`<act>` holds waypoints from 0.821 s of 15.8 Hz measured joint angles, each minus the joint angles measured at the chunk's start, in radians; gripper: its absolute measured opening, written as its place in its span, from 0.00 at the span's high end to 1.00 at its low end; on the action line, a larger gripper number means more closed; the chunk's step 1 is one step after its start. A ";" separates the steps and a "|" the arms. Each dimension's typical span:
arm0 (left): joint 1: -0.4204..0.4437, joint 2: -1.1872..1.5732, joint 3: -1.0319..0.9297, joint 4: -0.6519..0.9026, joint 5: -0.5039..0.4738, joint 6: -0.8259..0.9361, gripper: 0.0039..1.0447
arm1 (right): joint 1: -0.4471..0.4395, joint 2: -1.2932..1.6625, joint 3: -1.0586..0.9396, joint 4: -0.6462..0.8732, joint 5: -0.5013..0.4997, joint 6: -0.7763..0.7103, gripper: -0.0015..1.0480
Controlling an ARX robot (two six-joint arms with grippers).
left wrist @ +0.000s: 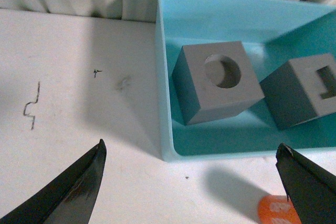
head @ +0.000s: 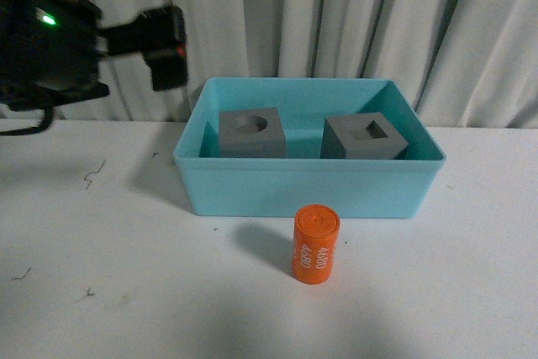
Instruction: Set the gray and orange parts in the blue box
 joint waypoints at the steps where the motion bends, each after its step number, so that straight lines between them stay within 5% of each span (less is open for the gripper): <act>1: 0.013 -0.116 -0.078 -0.010 0.025 -0.045 0.06 | 0.000 0.000 0.000 0.000 0.000 0.000 0.06; 6: 0.084 -0.875 -0.579 -0.430 -0.065 -0.264 0.06 | 0.000 0.000 0.000 0.000 0.000 0.000 0.06; 9: 0.141 -1.279 -0.651 -0.722 -0.167 -0.337 0.06 | 0.000 0.000 0.000 -0.001 0.000 0.000 0.06; 11: 0.151 -1.316 -0.681 -0.624 -0.137 -0.314 0.09 | 0.000 0.000 0.000 0.000 0.000 0.000 0.06; 13: 0.226 -1.587 -0.908 -0.211 -0.019 -0.047 0.31 | 0.000 0.000 0.000 -0.002 0.003 0.000 0.06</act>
